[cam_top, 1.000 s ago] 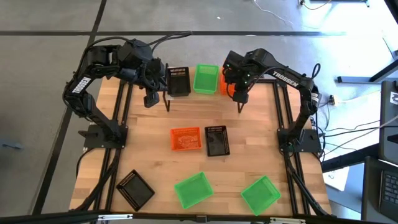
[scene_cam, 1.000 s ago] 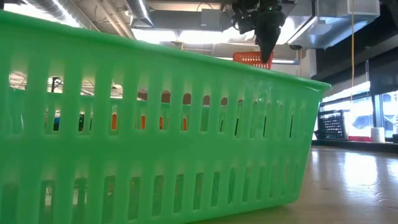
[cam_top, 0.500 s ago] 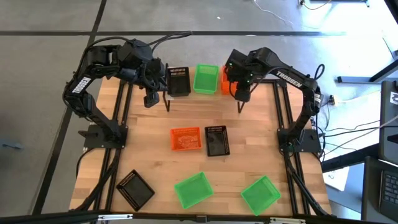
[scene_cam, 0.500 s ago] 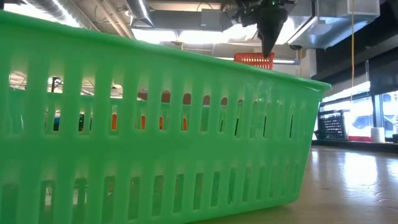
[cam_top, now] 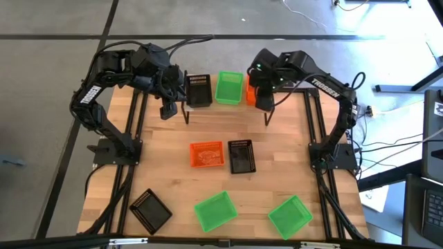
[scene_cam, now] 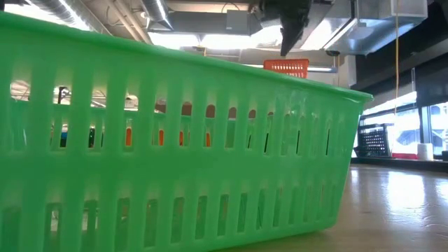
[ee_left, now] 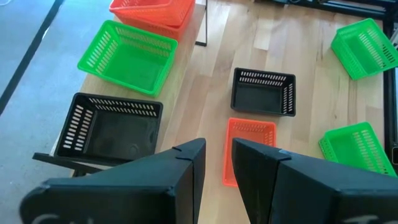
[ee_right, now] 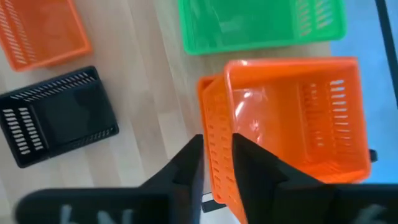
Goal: Stack baskets on shelf by color
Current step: Stack the top orange bin on top of the other orange bin on the shelf
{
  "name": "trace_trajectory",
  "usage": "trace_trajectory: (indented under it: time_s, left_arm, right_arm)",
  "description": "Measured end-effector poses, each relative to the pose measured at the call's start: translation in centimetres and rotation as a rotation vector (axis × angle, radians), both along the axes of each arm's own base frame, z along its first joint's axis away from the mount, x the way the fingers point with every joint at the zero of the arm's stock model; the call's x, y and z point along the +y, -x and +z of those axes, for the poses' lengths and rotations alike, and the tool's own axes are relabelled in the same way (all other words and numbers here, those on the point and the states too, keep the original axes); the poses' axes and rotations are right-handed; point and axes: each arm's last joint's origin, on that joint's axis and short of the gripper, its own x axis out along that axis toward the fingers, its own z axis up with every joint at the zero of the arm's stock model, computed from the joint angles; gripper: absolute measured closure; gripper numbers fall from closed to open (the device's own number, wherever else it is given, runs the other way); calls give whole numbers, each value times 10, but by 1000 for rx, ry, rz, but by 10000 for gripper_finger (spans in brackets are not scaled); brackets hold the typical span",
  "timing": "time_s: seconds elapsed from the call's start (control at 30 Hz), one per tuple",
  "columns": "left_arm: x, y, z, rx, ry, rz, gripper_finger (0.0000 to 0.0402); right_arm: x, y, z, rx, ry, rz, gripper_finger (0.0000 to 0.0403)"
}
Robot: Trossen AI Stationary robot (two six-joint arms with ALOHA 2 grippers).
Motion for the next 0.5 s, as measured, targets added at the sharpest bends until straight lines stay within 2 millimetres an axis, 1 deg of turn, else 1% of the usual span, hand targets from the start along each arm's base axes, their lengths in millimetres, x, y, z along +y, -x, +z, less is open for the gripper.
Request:
trace_trajectory:
  time_s: [0.13, 0.17, 0.3, 0.5]
  left_arm:
    - [0, 0, 0, 2, 0, 0, 331]
    - [0, 0, 0, 2, 1, 0, 331]
    - [0, 0, 0, 6, 1, 0, 331]
    - [0, 1, -1, 16, 4, 0, 331]
  right_arm:
    - [-1, -3, -7, 17, 7, 33, 385]
    - [-2, -4, -7, 9, 17, 45, 393]
    - [-3, -7, -6, -27, 37, 50, 390]
    - [-5, -6, -6, -26, 37, 45, 399]
